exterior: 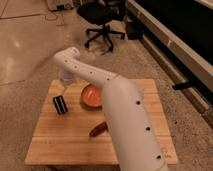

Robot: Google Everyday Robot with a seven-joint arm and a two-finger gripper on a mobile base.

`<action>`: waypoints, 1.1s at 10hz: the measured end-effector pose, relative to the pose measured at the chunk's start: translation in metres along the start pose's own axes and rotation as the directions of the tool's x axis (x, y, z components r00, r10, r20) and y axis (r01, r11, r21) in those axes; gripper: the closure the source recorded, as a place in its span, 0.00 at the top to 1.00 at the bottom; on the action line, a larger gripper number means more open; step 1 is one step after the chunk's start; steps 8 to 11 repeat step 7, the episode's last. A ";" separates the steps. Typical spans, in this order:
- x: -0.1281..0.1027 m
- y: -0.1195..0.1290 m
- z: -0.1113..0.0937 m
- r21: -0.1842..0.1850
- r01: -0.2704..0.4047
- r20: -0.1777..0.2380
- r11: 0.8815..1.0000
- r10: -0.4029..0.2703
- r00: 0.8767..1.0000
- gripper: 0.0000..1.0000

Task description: Knock the eraser over

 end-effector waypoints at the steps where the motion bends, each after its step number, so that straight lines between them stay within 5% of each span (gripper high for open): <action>1: -0.010 0.002 -0.006 0.007 -0.003 -0.004 1.000 0.003 1.000 0.80; 4: -0.045 0.004 -0.024 0.054 -0.018 -0.017 0.998 0.019 1.000 0.80; 11: -0.046 0.001 -0.024 0.061 -0.015 -0.018 0.998 0.016 1.000 0.80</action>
